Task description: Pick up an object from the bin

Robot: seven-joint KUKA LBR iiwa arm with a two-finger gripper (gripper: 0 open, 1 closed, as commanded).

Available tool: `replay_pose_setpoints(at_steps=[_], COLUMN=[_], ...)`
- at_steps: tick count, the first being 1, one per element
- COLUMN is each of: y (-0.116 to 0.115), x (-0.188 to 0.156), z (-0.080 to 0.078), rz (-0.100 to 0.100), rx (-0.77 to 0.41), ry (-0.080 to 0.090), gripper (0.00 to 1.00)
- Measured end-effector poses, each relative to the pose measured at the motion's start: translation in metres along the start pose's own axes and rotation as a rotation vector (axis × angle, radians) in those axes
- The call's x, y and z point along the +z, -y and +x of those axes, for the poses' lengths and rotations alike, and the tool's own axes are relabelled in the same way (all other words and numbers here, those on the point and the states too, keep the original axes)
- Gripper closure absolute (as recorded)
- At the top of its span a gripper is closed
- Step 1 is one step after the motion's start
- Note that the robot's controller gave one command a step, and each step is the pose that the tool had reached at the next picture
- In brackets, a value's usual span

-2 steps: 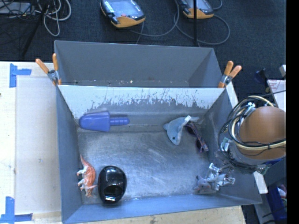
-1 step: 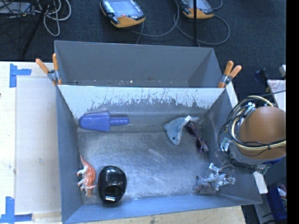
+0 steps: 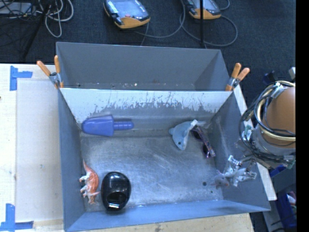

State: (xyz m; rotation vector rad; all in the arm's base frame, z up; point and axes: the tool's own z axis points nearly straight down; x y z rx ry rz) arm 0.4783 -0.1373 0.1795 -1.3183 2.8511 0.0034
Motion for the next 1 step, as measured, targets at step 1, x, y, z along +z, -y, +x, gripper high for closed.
replay_pose_setpoints(at_steps=[1], y=[0.0000], x=[0.0000], z=[0.0002], rz=[0.000], rx=[0.002], ry=[0.000], gripper=[1.00])
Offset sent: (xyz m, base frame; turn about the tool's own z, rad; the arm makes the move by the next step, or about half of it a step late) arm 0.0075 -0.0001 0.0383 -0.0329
